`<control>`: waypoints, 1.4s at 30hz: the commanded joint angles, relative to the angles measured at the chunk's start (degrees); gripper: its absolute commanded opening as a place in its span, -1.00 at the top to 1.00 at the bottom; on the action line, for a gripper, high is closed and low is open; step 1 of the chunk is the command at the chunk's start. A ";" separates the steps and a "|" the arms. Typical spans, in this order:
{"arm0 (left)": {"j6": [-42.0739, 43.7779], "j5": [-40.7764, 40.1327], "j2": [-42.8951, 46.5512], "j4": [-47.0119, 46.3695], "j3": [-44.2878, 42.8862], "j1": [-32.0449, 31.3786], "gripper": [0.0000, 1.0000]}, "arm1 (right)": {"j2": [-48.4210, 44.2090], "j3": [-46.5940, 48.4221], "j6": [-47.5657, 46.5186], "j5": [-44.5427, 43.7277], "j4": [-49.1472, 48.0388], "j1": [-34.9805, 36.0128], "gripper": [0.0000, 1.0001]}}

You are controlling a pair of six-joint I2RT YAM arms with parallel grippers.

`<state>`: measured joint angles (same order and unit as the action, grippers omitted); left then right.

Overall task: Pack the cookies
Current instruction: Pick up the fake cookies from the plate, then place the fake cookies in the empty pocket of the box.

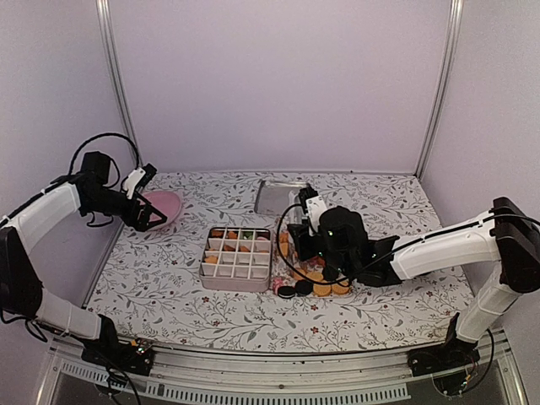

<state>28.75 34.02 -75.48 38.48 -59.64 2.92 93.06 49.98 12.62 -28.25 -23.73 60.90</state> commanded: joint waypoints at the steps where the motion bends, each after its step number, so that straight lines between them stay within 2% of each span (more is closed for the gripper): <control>1: -0.72 2.24 1.50 0.28 -0.73 0.33 -0.99 | -2.68 2.60 1.28 0.09 1.94 0.53 1.00; 16: -0.98 3.25 1.75 -2.62 2.73 0.34 -0.98 | -7.10 5.18 -1.87 -3.16 4.65 0.51 1.00; 22: -1.23 3.06 1.42 -2.69 2.45 0.33 -0.99 | -6.20 9.03 -3.16 -0.14 3.92 0.61 1.00; 32: -1.57 2.64 2.01 -3.06 3.56 0.29 -0.99 | 8.72 26.16 -4.81 15.28 2.98 1.87 1.00; 42: -1.24 2.69 2.09 -2.44 3.69 0.33 -0.98 | 22.52 37.73 -4.17 20.32 2.99 2.29 1.00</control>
<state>27.57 36.40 -74.52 36.23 -56.51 2.92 112.77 83.77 8.27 -10.50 -19.22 62.96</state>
